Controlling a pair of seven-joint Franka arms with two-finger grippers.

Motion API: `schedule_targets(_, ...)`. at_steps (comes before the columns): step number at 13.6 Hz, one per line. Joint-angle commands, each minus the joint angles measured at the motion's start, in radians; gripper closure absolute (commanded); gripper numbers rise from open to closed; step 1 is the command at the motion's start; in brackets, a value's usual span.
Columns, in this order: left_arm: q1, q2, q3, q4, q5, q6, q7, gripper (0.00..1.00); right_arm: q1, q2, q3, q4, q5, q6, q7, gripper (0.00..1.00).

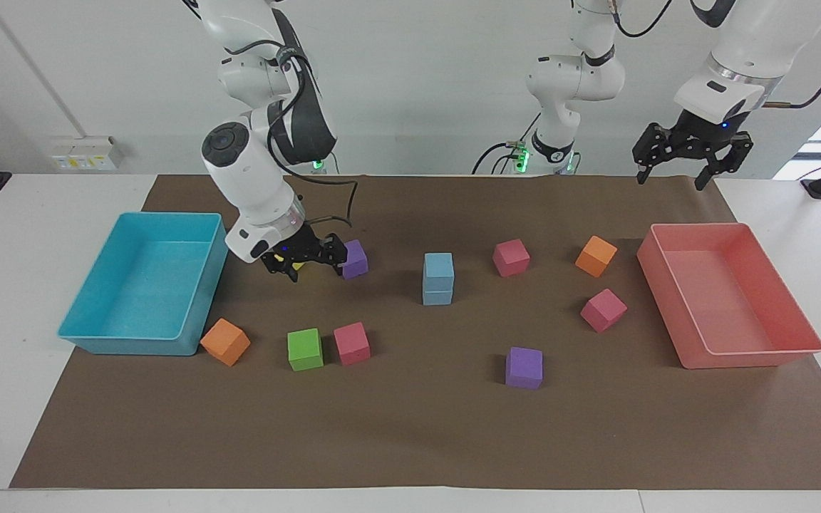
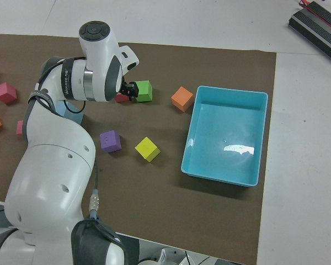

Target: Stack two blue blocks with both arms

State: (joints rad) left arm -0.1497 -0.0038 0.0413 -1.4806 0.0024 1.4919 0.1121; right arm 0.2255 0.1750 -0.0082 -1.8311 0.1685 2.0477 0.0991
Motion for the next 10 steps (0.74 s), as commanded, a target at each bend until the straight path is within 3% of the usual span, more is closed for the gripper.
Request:
schedule_targets(1,0.029,-0.026,-0.006,-0.021,-0.027,-0.067,0.015,0.0,-0.012,-0.018,0.01,0.027,-0.137,-0.035,0.021,0.0)
schedule_targets(6,0.039,-0.038,-0.006,-0.043,-0.028,-0.062,0.001,0.0,-0.05,-0.13,-0.009,0.056,-0.182,-0.142,0.013,0.0)
schedule_targets(10,0.041,-0.038,-0.006,-0.046,-0.028,-0.039,-0.003,0.0,-0.119,-0.157,-0.01,0.18,-0.184,-0.332,0.007,0.0)
